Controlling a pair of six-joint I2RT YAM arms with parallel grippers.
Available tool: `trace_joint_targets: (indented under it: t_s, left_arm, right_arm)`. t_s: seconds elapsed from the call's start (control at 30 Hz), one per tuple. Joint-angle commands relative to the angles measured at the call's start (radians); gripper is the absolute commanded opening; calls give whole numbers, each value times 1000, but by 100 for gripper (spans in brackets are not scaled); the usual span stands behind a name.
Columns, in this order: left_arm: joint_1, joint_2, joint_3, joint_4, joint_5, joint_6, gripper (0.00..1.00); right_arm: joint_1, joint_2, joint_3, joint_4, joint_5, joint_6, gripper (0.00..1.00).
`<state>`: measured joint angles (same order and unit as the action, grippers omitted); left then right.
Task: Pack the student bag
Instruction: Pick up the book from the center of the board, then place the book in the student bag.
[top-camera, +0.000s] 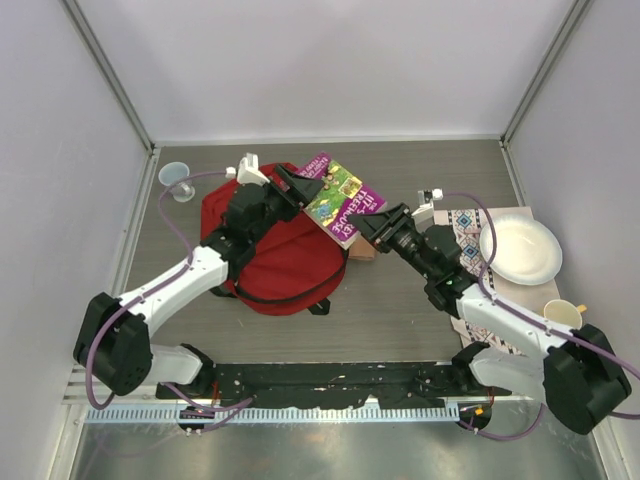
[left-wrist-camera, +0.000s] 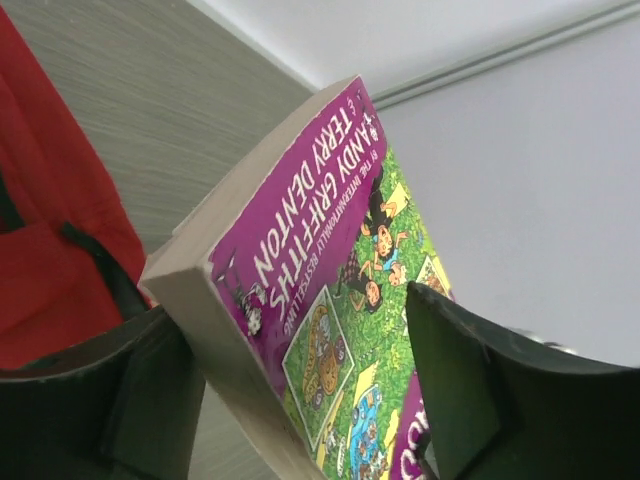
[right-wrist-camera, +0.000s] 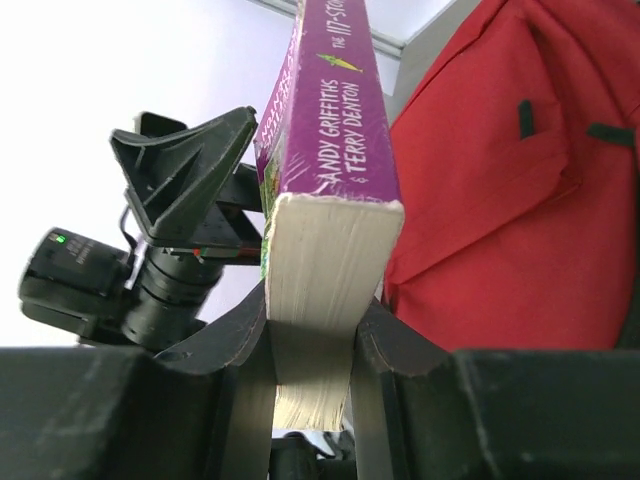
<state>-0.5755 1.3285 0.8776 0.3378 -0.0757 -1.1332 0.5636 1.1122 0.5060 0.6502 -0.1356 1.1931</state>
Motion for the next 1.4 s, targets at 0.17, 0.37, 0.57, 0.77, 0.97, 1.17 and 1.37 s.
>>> trace_joint_targets:
  t_s: [0.17,0.37,0.57,0.77,0.97,1.17,1.37]
  left_arm:
    - [-6,-28,184,-538,5,518,90]
    - [-95,-60,164,-692,-9,732,91]
    - [-237,-23,216,-810,17,851,90]
    - [-290,24,256,-916,59,886,88]
    - [-348,89,274,-954,34,902,84]
    - [-376,166,307,-981,-21,888,76]
    - [-382,163,311,-954,-45,879,59]
  right_arm:
    - [-7,-258,101,-403,350,-263,1]
    - [-37,-339,137,-595,508,-337,1]
    - [-73,-350,151,-643,505,-345,1]
    - [-90,-364,126,-644,485,-322,1]
    - [-108,-362,118,-672,456,-309,1]
    - [-123,-361,117,-679,435,-302,1]
    - [-134,-357,112,-681,416,-296,1]
